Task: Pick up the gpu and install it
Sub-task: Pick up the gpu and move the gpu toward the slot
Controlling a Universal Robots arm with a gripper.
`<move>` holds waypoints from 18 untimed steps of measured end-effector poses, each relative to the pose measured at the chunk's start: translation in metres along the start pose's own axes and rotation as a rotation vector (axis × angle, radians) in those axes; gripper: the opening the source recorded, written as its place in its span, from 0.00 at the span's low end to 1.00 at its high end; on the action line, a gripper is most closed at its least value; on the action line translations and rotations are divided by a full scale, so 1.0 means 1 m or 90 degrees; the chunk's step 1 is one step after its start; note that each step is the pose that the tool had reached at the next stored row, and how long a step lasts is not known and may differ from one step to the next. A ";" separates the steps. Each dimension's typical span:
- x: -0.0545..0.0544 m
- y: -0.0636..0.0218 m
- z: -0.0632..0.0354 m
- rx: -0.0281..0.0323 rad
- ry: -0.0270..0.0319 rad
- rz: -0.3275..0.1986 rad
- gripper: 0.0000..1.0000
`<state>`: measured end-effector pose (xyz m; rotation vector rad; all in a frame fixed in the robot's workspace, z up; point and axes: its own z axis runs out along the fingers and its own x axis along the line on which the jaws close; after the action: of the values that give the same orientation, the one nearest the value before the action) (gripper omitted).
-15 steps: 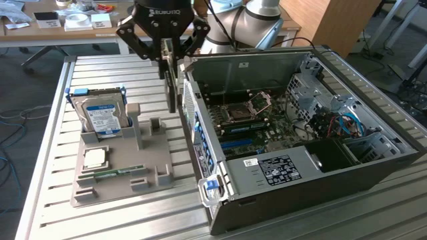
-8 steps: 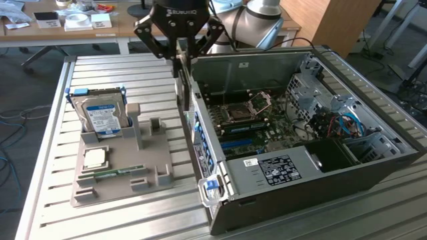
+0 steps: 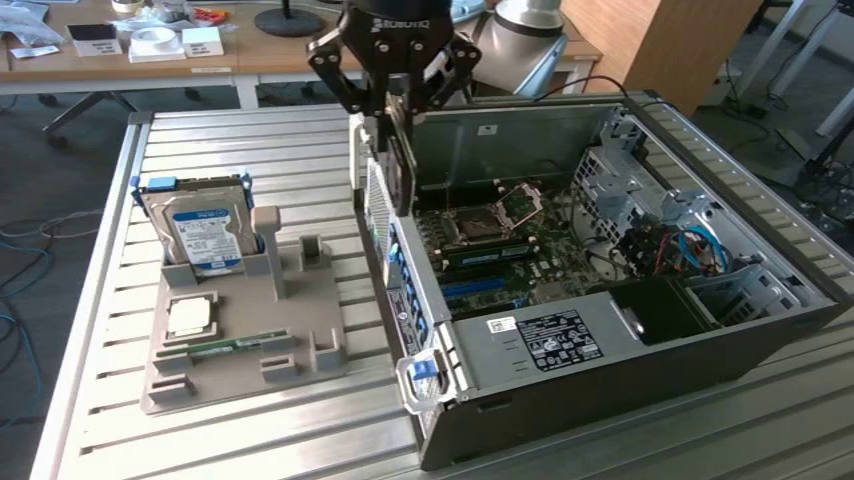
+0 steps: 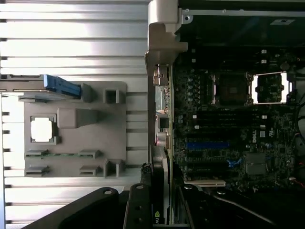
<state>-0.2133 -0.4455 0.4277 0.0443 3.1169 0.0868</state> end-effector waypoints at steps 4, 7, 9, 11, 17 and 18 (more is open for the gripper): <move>-0.014 0.0004 0.0003 -0.0020 0.0001 0.000 0.27; -0.025 0.0007 0.0006 -0.0032 0.0001 0.000 0.27; -0.032 0.0009 0.0008 -0.0037 0.0001 0.000 0.27; -0.040 0.0011 0.0010 -0.0041 0.0002 0.000 0.27; -0.066 0.0018 0.0016 -0.0052 0.0002 0.000 0.27; -0.070 0.0020 0.0017 -0.0053 0.0002 0.000 0.27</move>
<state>-0.1428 -0.4455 0.4276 0.0444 3.1167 0.0997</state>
